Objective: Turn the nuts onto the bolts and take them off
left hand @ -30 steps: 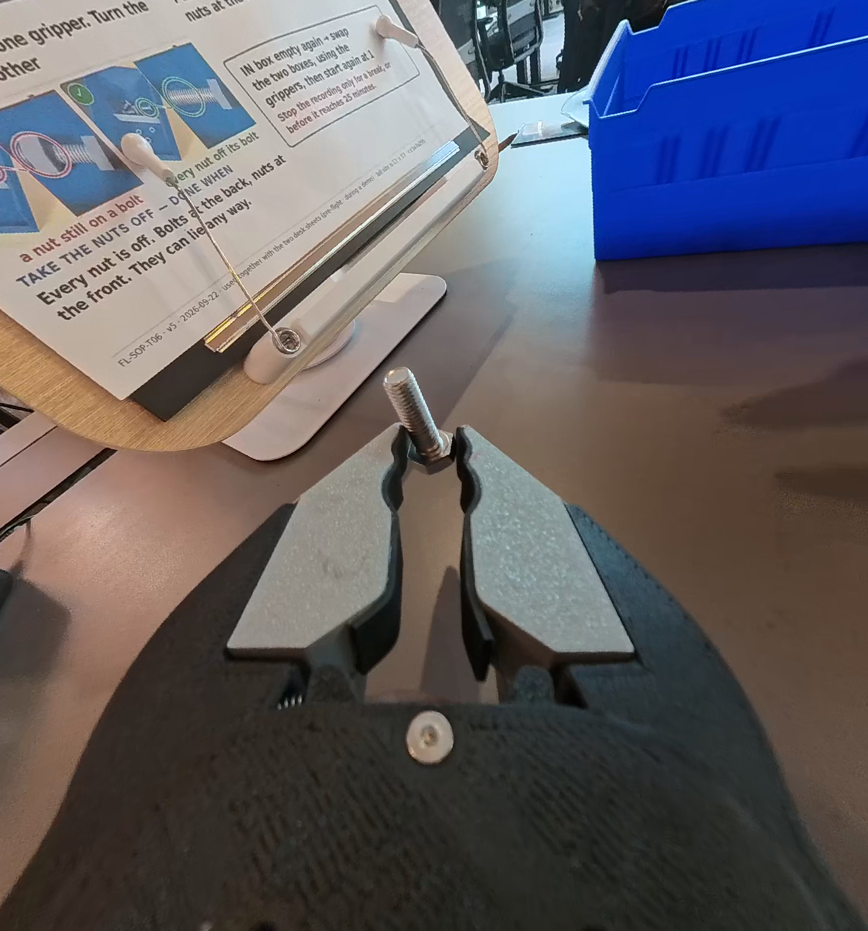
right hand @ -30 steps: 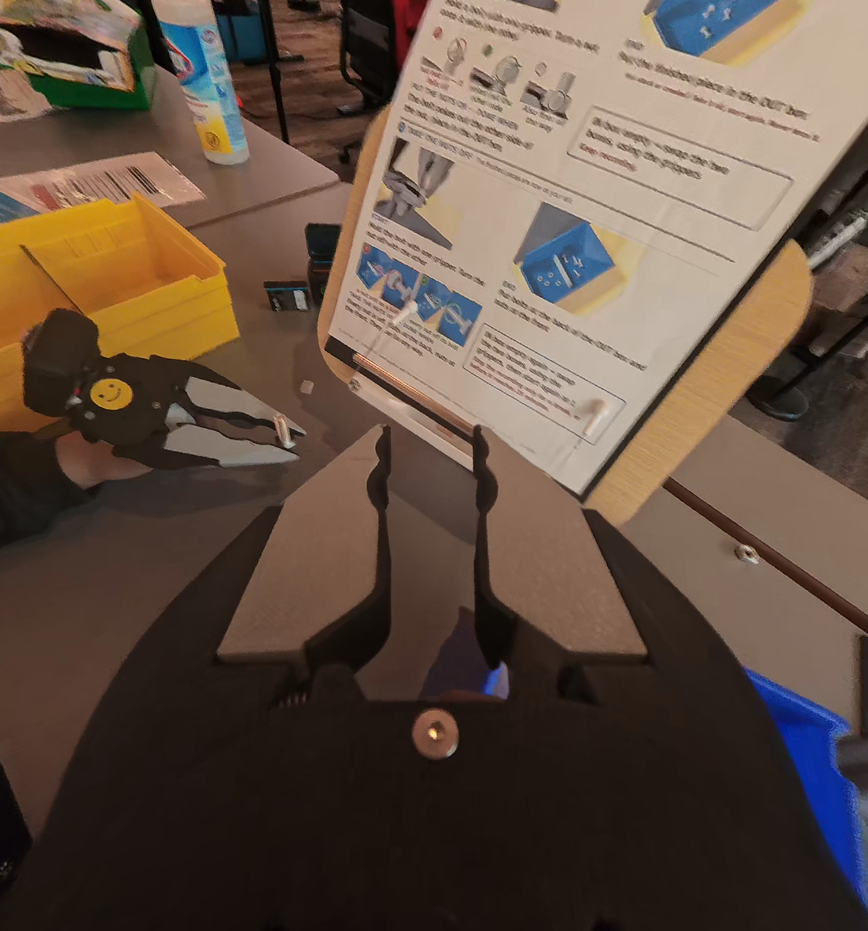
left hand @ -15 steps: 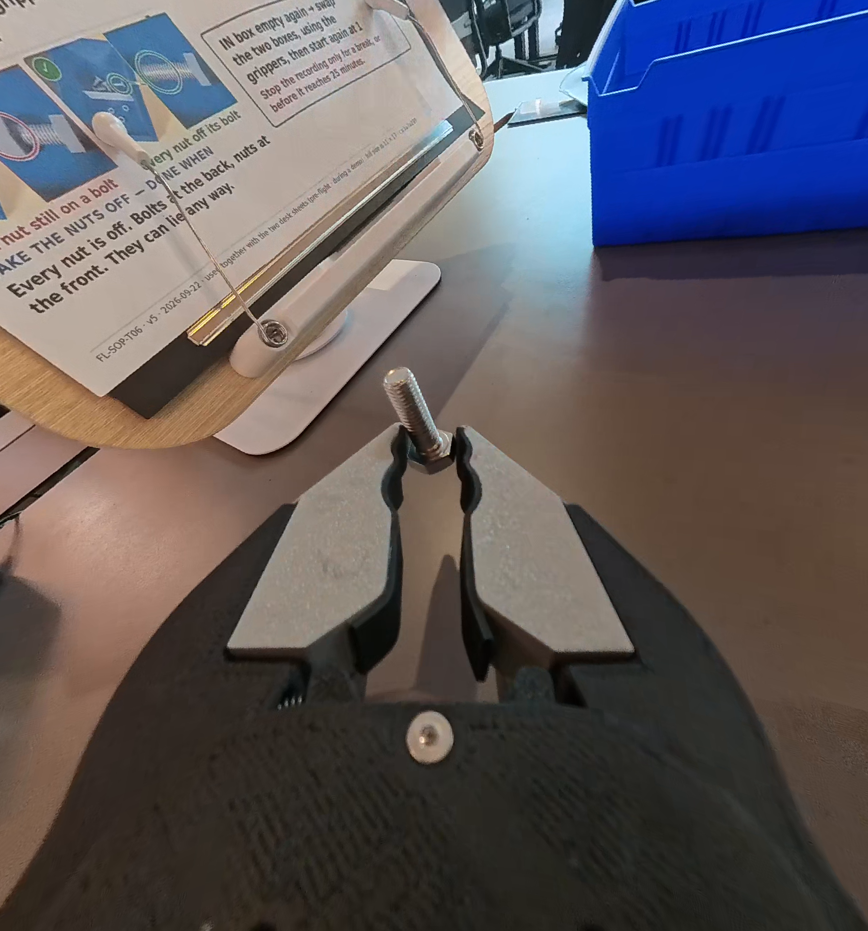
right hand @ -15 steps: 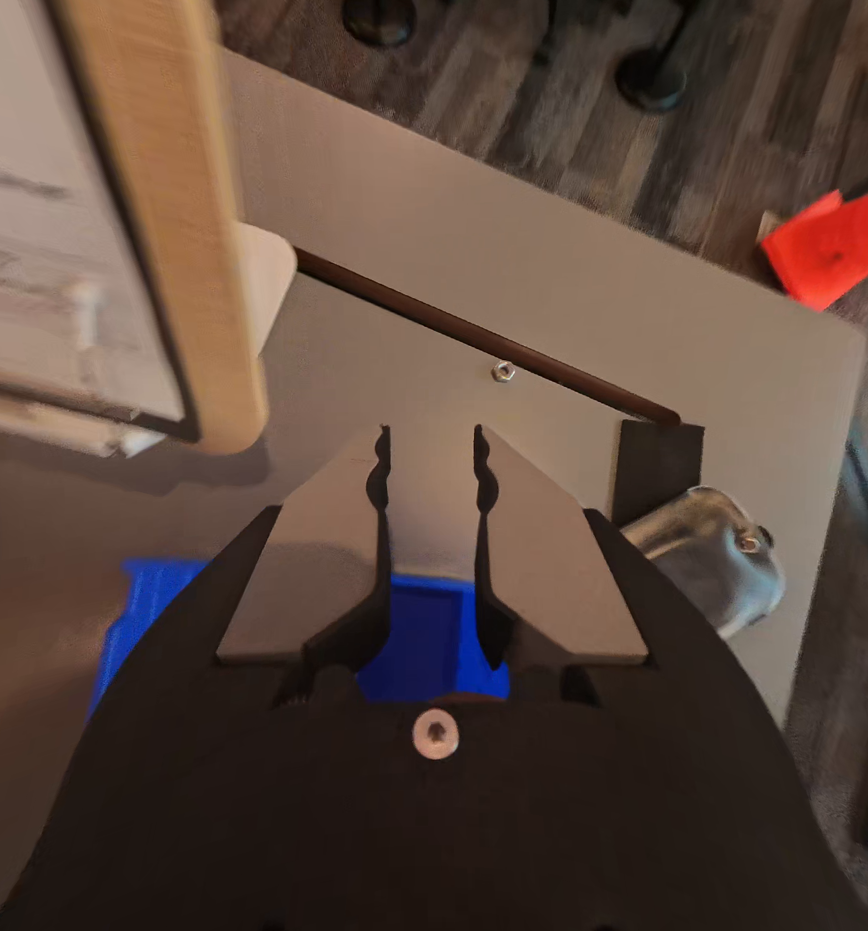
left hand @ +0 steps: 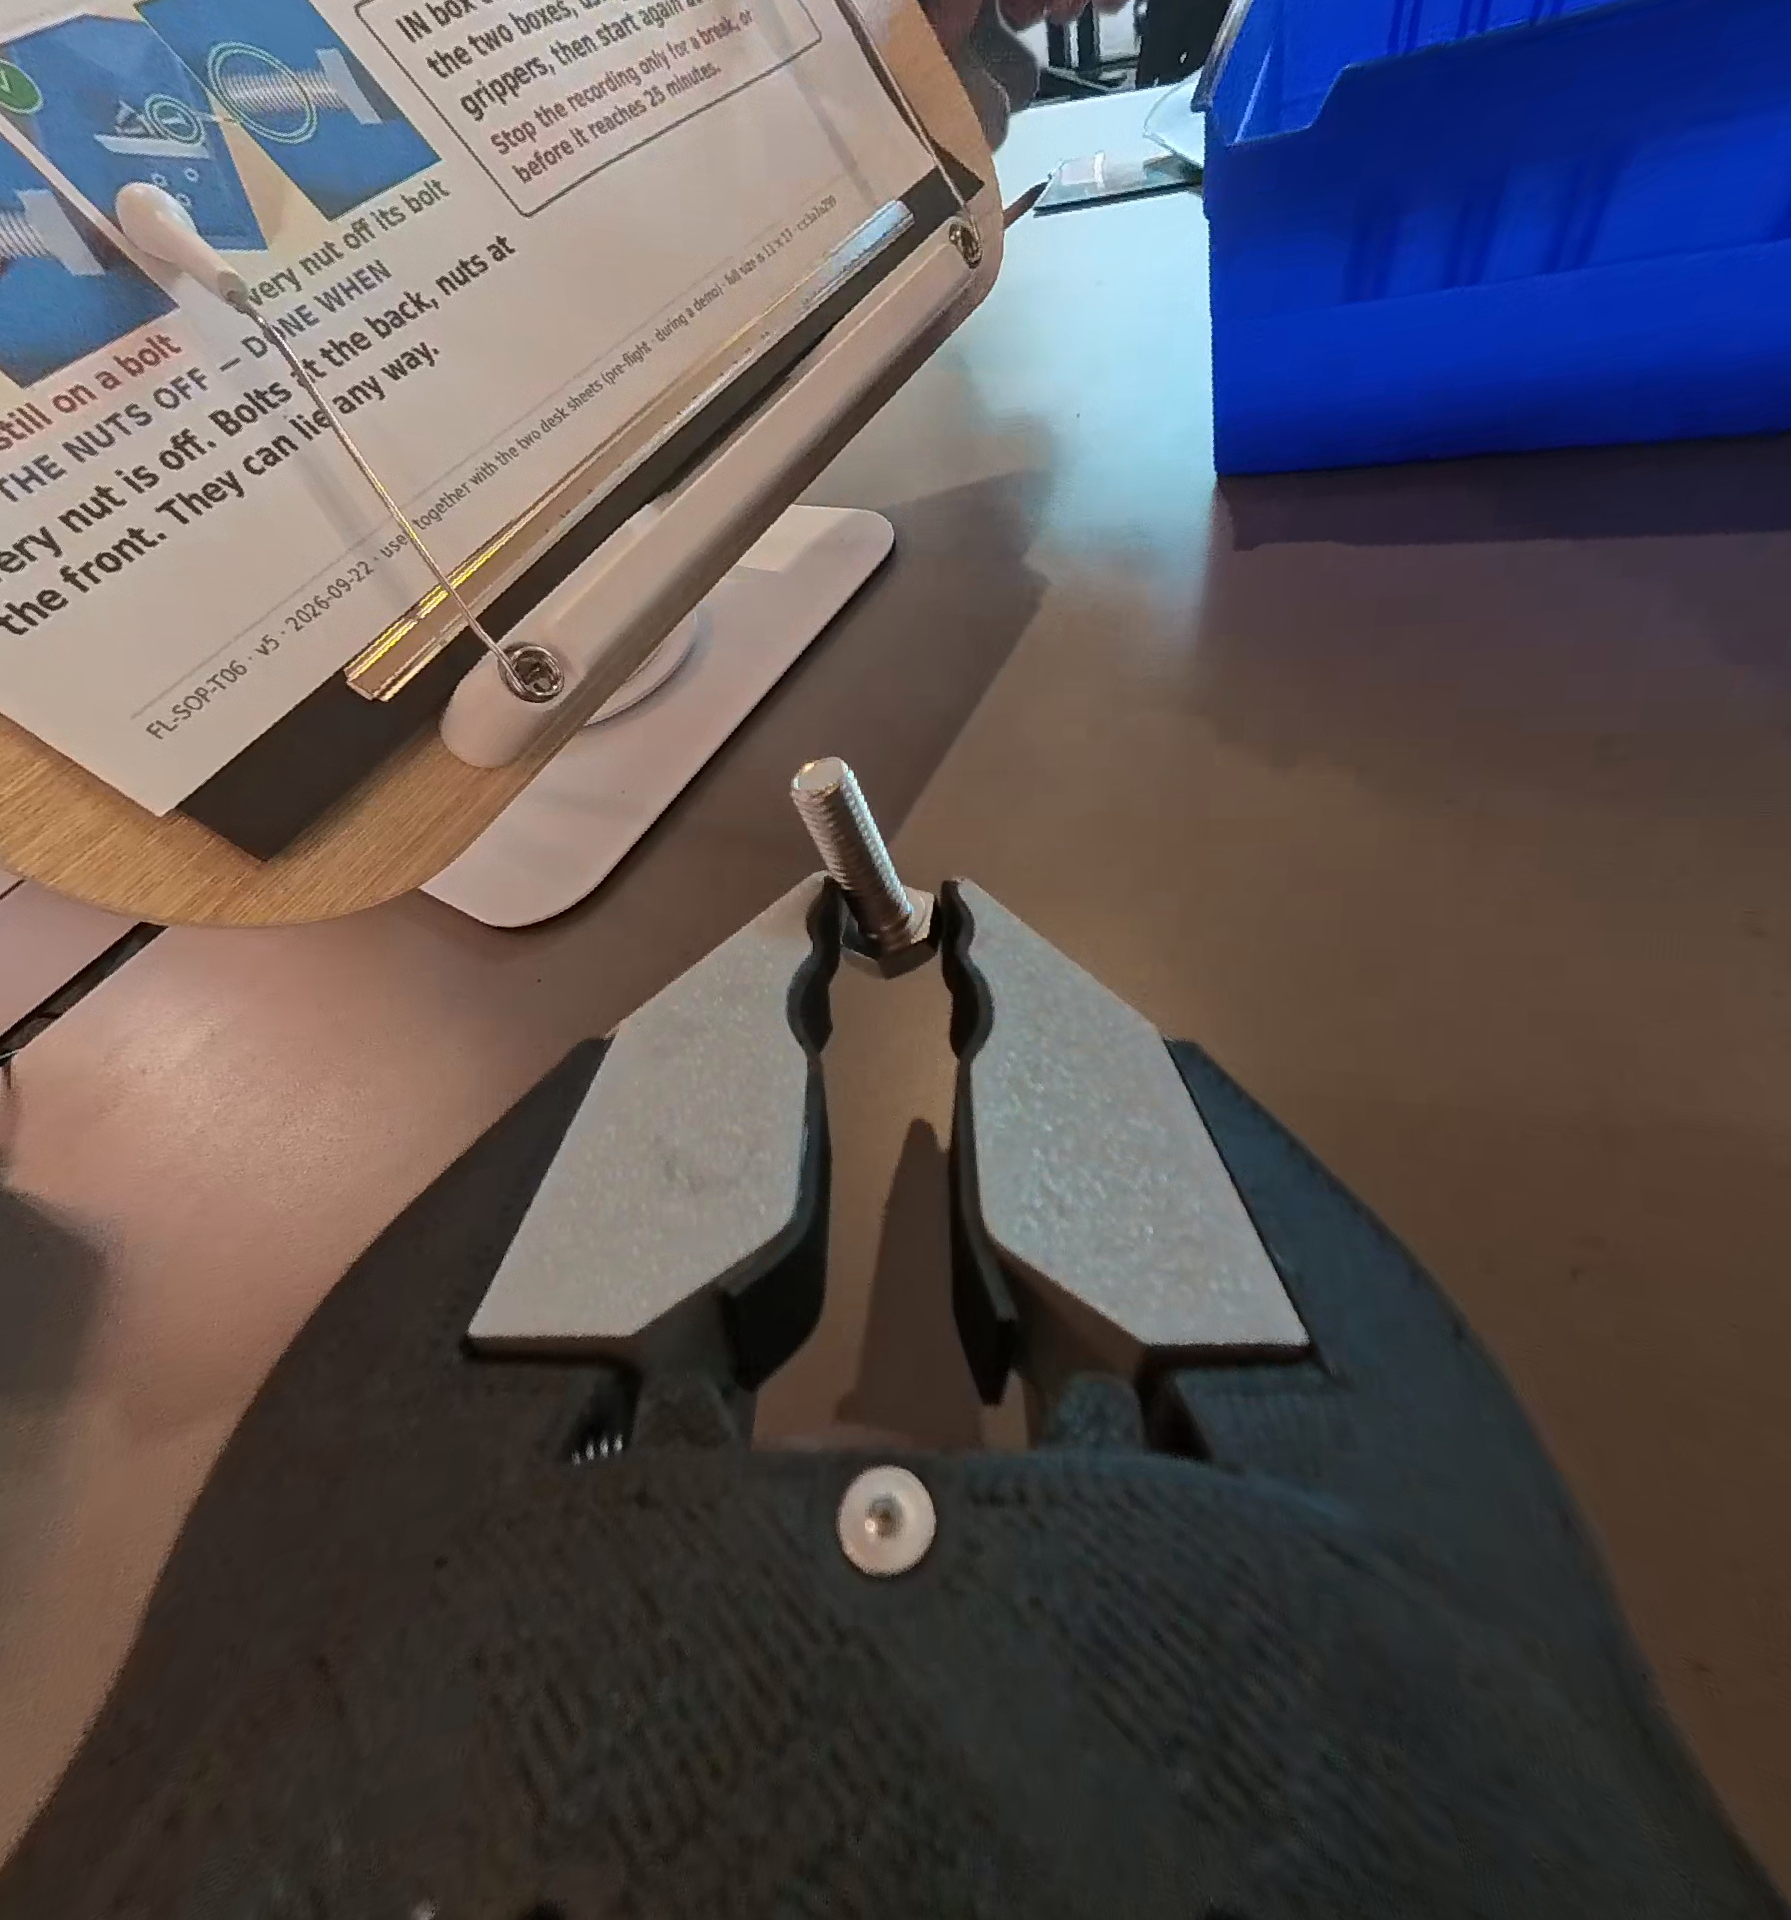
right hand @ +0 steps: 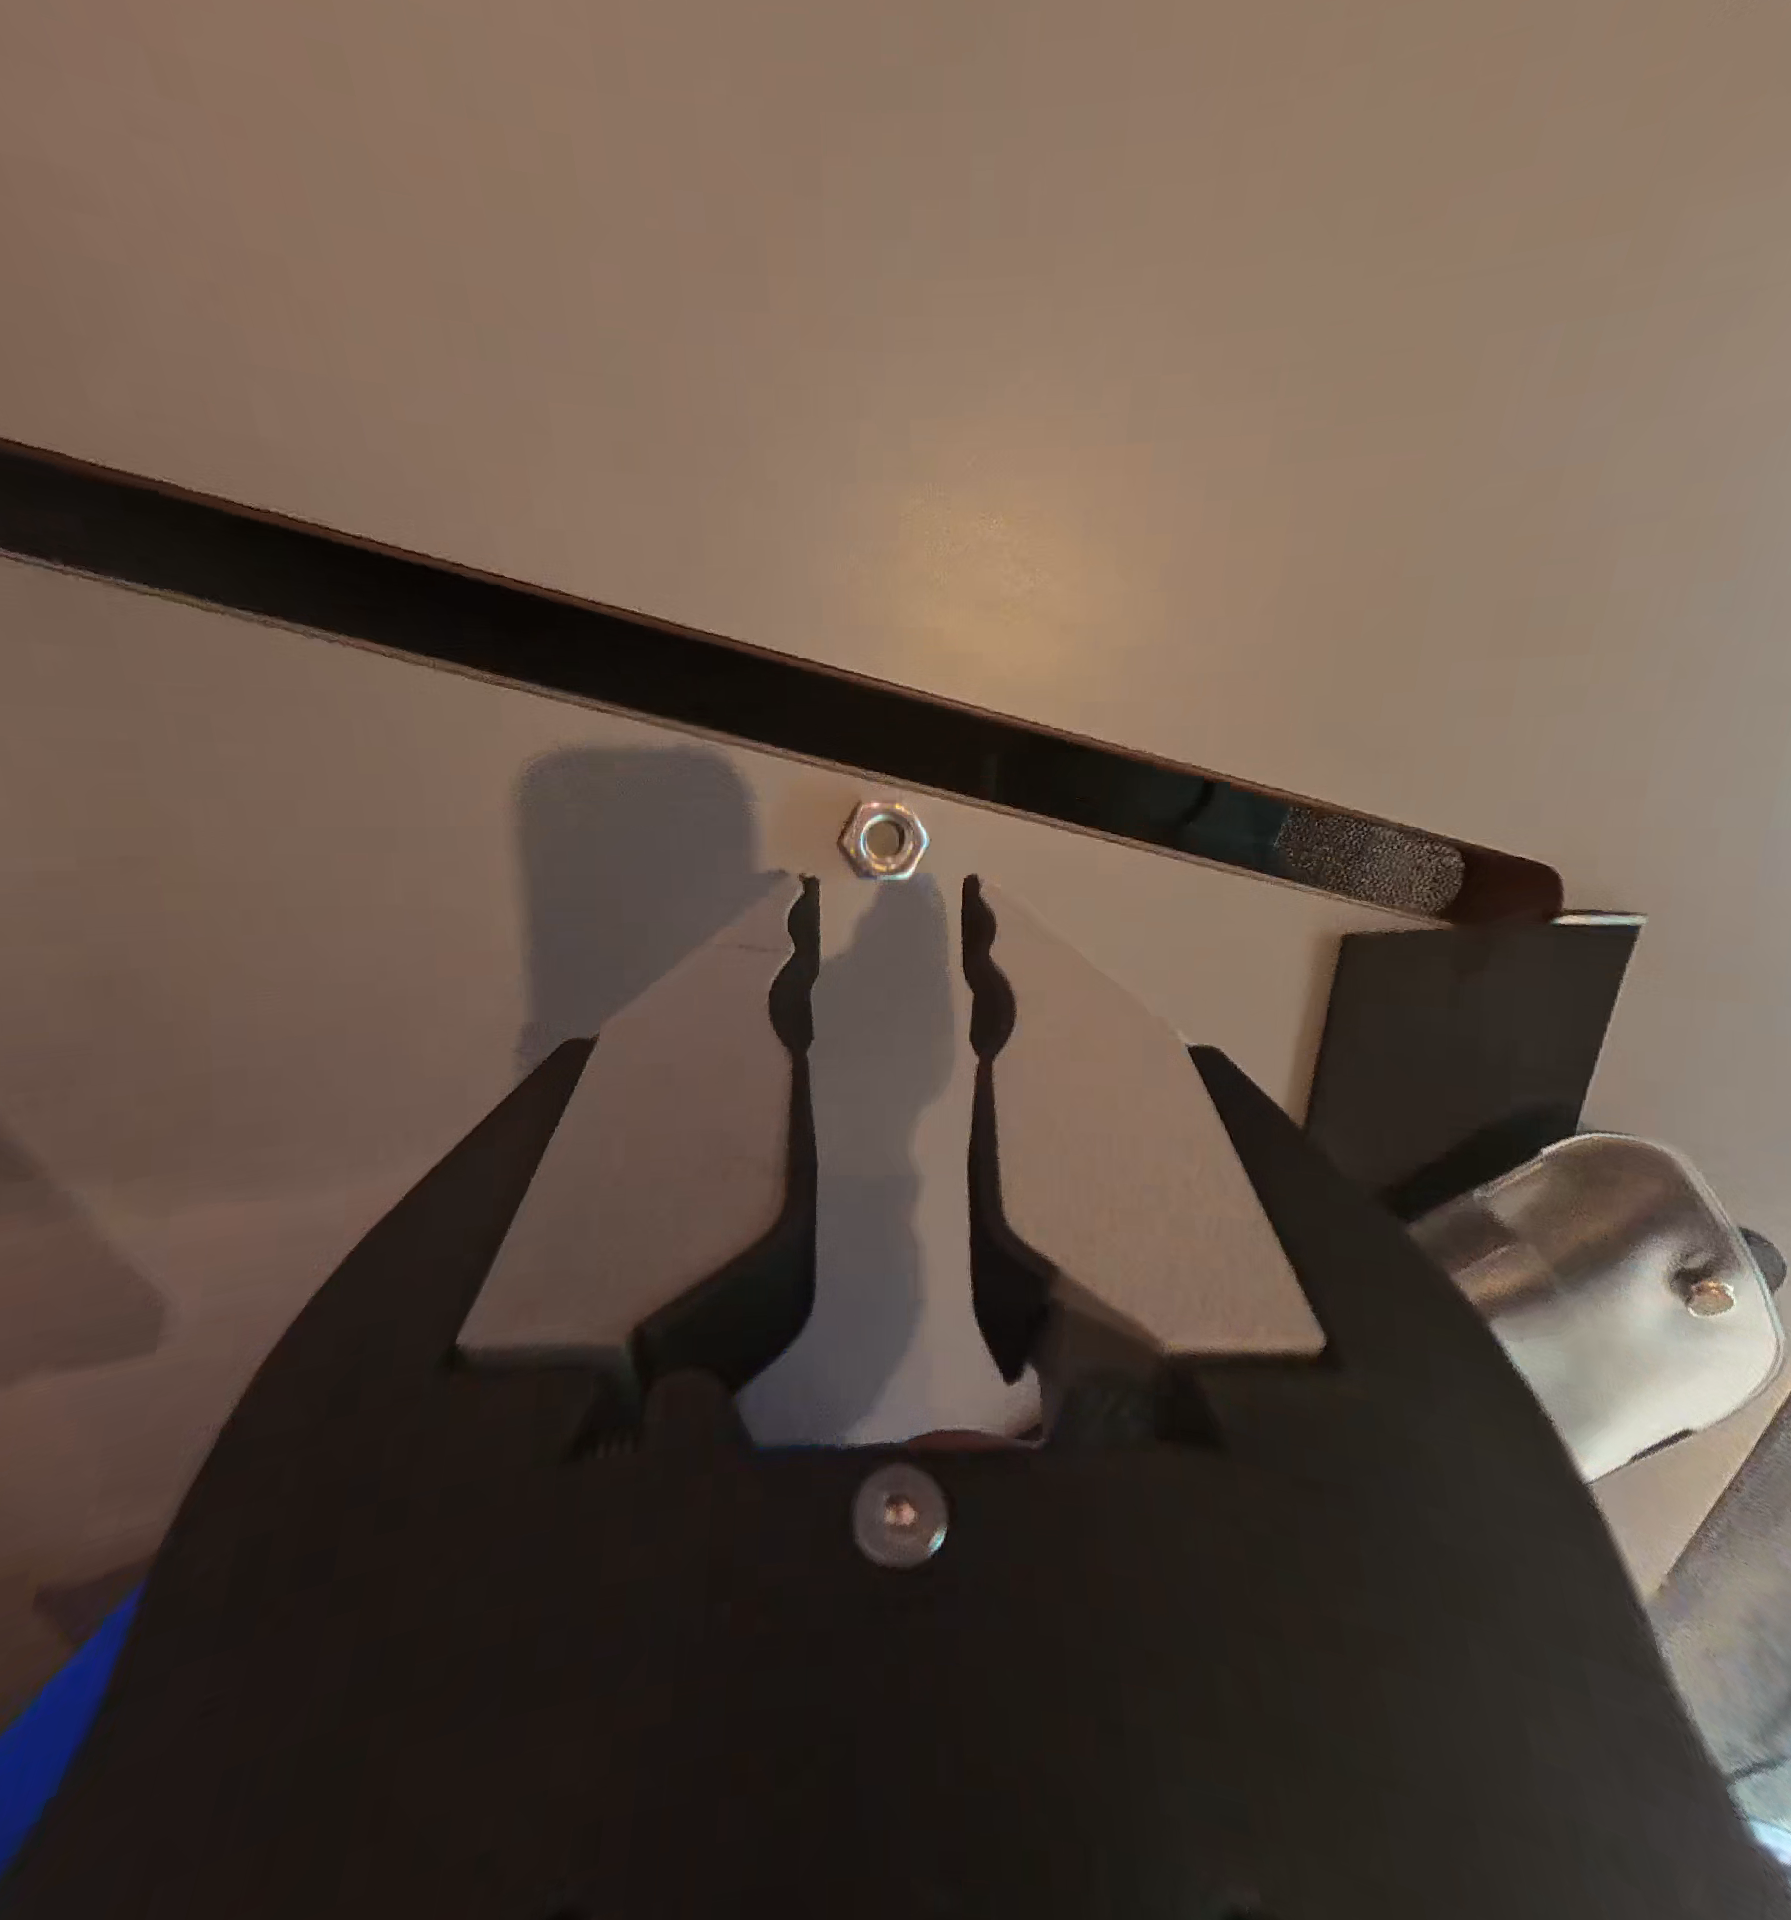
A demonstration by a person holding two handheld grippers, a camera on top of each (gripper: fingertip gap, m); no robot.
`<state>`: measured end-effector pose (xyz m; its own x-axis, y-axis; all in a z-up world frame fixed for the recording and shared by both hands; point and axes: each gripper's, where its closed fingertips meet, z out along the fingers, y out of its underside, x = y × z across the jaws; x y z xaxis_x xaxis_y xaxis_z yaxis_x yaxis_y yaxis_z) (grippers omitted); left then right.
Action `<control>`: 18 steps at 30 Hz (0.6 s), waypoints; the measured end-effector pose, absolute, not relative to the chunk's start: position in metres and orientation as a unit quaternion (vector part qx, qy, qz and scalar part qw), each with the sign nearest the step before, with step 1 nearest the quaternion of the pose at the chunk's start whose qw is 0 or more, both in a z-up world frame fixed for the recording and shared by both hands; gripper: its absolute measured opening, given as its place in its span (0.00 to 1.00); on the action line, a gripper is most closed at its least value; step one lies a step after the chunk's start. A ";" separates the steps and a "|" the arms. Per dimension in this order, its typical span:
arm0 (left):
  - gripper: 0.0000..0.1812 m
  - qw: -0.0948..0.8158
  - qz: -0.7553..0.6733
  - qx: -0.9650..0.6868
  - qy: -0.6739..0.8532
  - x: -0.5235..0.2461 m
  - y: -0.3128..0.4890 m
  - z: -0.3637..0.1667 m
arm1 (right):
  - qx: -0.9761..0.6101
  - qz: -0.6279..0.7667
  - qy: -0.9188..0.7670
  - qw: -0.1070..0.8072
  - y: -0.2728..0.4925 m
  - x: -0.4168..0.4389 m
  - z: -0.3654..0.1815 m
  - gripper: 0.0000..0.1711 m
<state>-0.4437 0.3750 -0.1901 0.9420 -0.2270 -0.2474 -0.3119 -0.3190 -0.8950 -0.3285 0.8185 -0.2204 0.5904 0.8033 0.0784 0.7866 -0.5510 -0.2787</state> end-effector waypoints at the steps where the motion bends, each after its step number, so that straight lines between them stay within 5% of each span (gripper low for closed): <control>1: 0.09 0.559 0.038 -0.811 0.166 -0.444 0.375 -0.190 | -0.880 0.024 -0.453 0.142 0.820 -0.331 -0.224 0.14; 18: 0.09 0.558 0.036 -0.812 0.166 -0.443 0.375 -0.190 | -0.885 0.003 -0.450 0.118 0.821 -0.335 -0.248 0.13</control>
<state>-0.4433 0.3749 -0.1905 0.9421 -0.2306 -0.2436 -0.3101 -0.3216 -0.8946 -0.3351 0.8212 -0.2478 0.5956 0.7970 0.1004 0.7956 -0.5679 -0.2109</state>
